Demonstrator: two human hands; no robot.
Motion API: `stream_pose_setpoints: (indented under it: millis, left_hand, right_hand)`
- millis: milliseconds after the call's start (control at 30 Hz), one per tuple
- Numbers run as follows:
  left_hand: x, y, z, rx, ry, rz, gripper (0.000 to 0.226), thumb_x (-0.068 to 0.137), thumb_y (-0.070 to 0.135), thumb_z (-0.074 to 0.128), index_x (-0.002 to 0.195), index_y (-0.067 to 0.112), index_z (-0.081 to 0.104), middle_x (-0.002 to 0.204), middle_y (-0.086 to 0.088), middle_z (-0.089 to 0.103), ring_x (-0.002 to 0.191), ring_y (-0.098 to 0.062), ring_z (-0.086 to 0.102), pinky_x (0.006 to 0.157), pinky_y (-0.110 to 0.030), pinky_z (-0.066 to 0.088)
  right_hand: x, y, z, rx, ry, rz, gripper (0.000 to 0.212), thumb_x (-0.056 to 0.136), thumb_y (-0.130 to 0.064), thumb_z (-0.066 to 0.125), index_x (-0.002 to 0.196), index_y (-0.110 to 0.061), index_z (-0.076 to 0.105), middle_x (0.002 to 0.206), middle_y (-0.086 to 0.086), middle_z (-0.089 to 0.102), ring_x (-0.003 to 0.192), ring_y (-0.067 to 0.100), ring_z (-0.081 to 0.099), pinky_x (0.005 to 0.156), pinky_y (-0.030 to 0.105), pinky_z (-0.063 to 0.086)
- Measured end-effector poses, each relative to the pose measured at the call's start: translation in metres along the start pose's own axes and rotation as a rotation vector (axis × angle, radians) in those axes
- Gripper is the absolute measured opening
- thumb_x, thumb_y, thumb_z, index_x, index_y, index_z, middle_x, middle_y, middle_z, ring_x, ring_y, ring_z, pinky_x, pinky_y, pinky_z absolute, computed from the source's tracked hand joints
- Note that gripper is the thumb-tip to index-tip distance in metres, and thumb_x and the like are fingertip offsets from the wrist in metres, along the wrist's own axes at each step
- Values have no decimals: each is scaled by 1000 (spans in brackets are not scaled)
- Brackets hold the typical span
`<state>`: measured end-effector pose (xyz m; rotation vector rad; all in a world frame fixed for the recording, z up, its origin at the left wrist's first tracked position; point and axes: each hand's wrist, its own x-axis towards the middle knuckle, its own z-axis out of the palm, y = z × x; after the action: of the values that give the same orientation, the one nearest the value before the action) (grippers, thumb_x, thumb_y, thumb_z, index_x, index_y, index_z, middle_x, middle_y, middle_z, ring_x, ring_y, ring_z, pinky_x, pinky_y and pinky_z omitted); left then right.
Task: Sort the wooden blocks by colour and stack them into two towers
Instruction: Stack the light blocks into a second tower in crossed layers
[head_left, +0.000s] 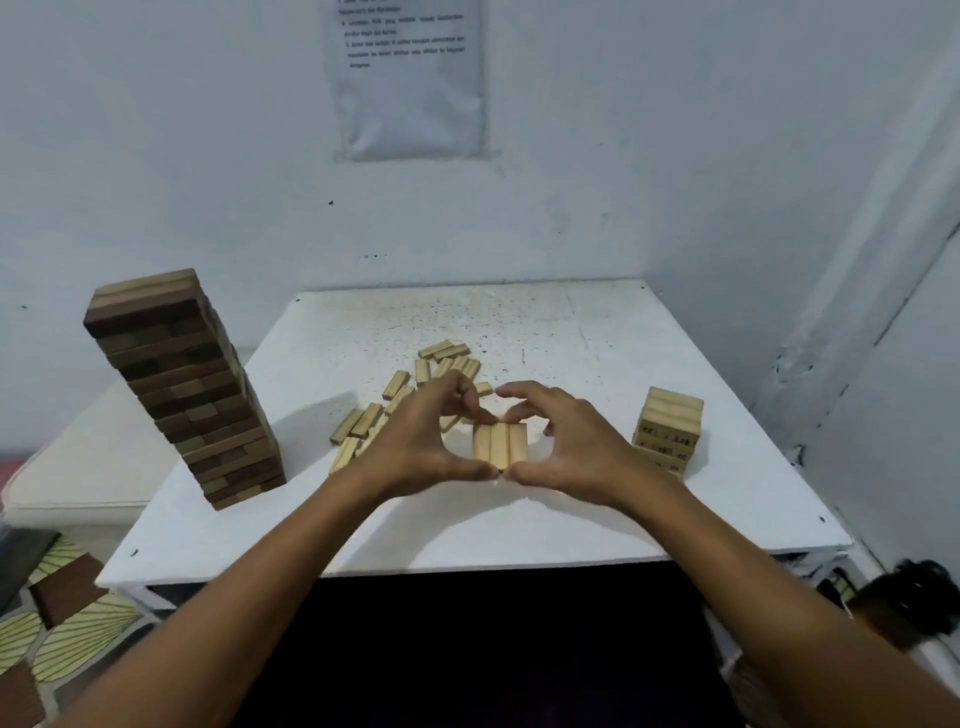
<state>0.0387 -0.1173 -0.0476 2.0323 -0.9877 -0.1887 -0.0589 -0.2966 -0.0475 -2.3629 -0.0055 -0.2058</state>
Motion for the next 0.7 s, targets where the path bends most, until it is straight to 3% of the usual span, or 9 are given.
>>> stream_pose_setpoints:
  millis: [100, 333, 500, 600, 700]
  left_hand:
    - [27, 20, 3, -18, -19, 71, 58, 57, 15, 93, 93, 20, 48, 93, 17, 70, 100, 10, 60, 79, -7, 41]
    - [84, 61, 35, -22, -126, 180, 56, 59, 17, 92, 93, 17, 47, 97, 13, 73, 101, 7, 61, 84, -15, 41]
    - [114, 80, 65, -6, -238, 201, 55, 61, 19, 91, 94, 17, 47, 96, 15, 72, 106, -4, 61, 85, -21, 44]
    - [125, 86, 78, -3, -292, 204, 54, 63, 17, 90, 95, 16, 46, 95, 15, 71, 104, 0, 61, 81, -17, 44]
    - [128, 88, 87, 0, -328, 202, 54, 64, 17, 89, 96, 15, 47, 93, 17, 71, 104, 0, 58, 83, -19, 43]
  right_hand:
    - [0, 2, -31, -28, 68, 6, 77, 68, -25, 82, 134, -36, 46, 115, -14, 62, 112, 7, 51, 91, 31, 46]
    - [-11, 30, -91, -29, 171, 103, 70, 66, -23, 84, 127, -33, 51, 110, -14, 66, 109, 1, 56, 86, 23, 44]
    - [-26, 56, -118, 5, 211, 208, 67, 65, -18, 85, 124, -30, 55, 107, -10, 68, 109, 2, 59, 87, 25, 47]
    - [-34, 65, -126, 18, 222, 256, 67, 65, -15, 85, 124, -28, 56, 106, -6, 69, 107, 6, 60, 84, 24, 49]
    - [-40, 72, -129, 29, 215, 289, 68, 65, -13, 86, 124, -28, 55, 108, -4, 69, 107, 10, 61, 86, 33, 51]
